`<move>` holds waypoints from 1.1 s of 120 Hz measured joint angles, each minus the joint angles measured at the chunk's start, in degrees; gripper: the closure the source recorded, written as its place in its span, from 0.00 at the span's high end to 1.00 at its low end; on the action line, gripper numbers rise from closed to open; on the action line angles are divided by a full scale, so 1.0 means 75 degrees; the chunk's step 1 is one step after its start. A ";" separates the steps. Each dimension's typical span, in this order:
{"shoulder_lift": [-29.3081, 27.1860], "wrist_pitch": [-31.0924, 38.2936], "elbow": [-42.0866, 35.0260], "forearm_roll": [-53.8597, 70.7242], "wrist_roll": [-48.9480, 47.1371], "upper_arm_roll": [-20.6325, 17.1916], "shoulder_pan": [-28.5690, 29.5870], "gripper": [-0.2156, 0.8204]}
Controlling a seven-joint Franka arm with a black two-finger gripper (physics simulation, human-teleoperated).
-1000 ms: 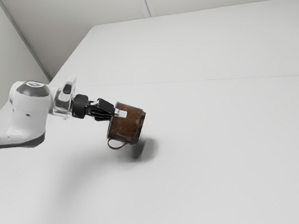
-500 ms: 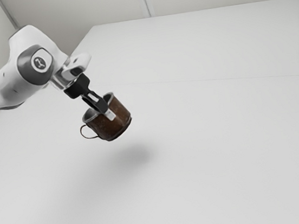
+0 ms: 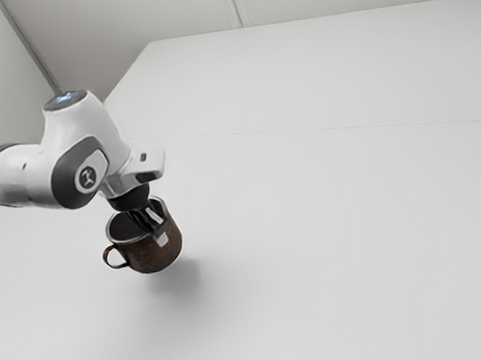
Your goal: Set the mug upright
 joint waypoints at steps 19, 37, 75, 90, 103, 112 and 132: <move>0.0009 0.1077 -0.0580 0.0129 -0.0556 -0.0012 -0.0009 0.04; 0.0136 0.1878 -0.0901 0.0178 -0.0982 -0.0013 -0.0008 0.04; 0.0675 0.2504 -0.0985 0.0203 -0.1609 -0.0014 -0.0028 0.04; 0.0879 0.2582 -0.0975 0.0205 -0.1778 -0.0015 -0.0042 0.04; 0.0941 0.2614 -0.0979 0.0160 -0.1861 -0.0014 -0.0055 0.16; 0.0940 0.2623 -0.0975 0.0127 -0.1895 -0.0019 -0.0065 0.32; 0.0803 0.2589 -0.0897 0.0095 -0.1946 -0.0024 -0.0121 0.58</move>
